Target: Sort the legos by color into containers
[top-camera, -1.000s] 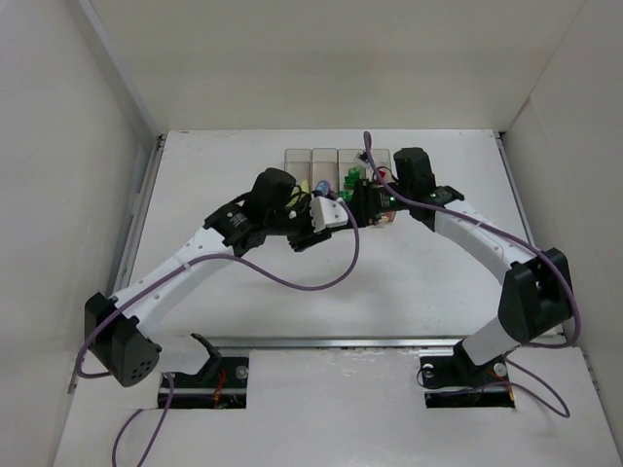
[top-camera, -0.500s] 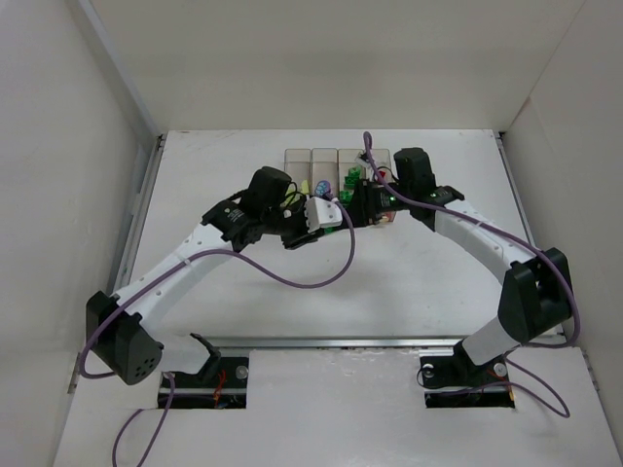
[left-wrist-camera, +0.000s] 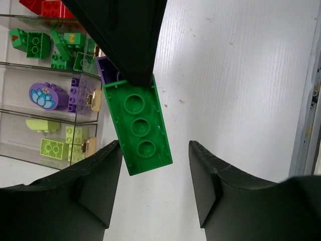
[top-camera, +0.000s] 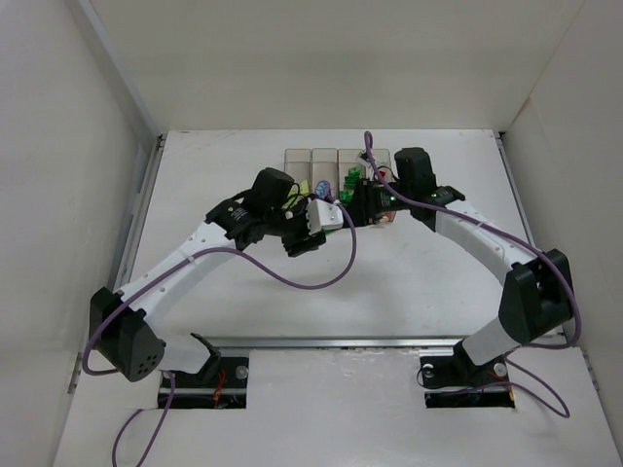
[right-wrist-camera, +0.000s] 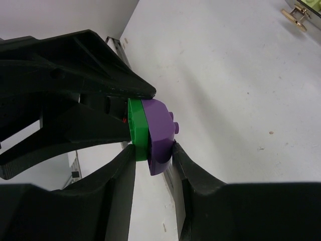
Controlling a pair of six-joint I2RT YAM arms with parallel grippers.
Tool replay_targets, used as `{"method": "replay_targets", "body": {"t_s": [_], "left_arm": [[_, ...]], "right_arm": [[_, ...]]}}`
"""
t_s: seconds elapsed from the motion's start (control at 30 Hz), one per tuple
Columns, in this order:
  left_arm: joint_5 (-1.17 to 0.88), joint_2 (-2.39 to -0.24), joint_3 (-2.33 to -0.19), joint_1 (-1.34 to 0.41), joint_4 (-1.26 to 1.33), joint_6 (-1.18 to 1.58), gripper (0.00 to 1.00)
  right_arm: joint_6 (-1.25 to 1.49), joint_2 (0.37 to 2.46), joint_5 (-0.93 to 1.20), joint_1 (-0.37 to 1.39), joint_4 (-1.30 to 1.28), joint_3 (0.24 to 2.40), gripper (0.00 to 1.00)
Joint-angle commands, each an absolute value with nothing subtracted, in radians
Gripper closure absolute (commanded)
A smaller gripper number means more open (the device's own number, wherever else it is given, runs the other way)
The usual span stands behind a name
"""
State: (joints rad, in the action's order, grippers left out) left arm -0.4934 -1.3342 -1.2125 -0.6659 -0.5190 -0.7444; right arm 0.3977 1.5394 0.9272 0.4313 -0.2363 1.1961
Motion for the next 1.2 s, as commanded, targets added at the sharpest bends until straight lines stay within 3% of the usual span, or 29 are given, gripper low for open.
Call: {"method": "replay_targets", "body": {"t_s": [0.0, 0.07, 0.13, 0.37, 0.43, 0.57, 0.8, 0.97, 1.07, 1.1, 1.17], "left_arm": [[-0.52, -1.327, -1.229, -0.669, -0.546, -0.756, 0.48], [-0.511, -1.339, -1.238, -0.669, -0.546, -0.747, 0.51], [-0.511, -1.35, -1.247, -0.669, -0.546, -0.747, 0.63], [-0.502, -1.368, -1.247, -0.669, -0.546, -0.747, 0.82], [-0.491, -1.368, -1.247, -0.669, -0.546, -0.747, 0.72], [-0.459, -1.358, -1.247, -0.669, -0.546, -0.747, 0.28], [-0.459, -1.336, -1.226, -0.669, -0.514, -0.758, 0.25], [-0.479, -1.347, -1.235, -0.66, -0.491, -0.749, 0.56], [-0.503, -1.367, -1.235, -0.66, -0.491, -0.73, 0.68], [-0.503, -1.367, -1.235, -0.66, -0.491, -0.73, 0.77], [-0.503, -1.367, -1.235, -0.66, -0.491, -0.73, 0.87]], "right_arm": [[0.403, 1.5, 0.946, 0.43, -0.179, 1.223, 1.0], [0.403, 1.5, 0.946, 0.43, -0.179, 1.223, 1.0], [0.403, 1.5, 0.946, 0.43, -0.179, 1.232, 1.0], [0.403, 1.5, 0.965, 0.43, -0.179, 1.232, 1.0], [0.403, 1.5, 0.954, 0.43, -0.179, 1.232, 1.0], [0.403, 1.5, 0.954, 0.43, -0.179, 1.232, 1.0], [0.403, 1.5, 0.954, 0.43, -0.179, 1.241, 1.0], [0.403, 1.5, 0.963, 0.43, -0.179, 1.241, 1.0], [0.403, 1.5, 0.972, 0.43, -0.179, 1.241, 1.0], [0.403, 1.5, 0.973, 0.43, -0.179, 1.241, 1.0], [0.403, 1.5, 0.973, 0.43, -0.179, 1.241, 1.0]]}}
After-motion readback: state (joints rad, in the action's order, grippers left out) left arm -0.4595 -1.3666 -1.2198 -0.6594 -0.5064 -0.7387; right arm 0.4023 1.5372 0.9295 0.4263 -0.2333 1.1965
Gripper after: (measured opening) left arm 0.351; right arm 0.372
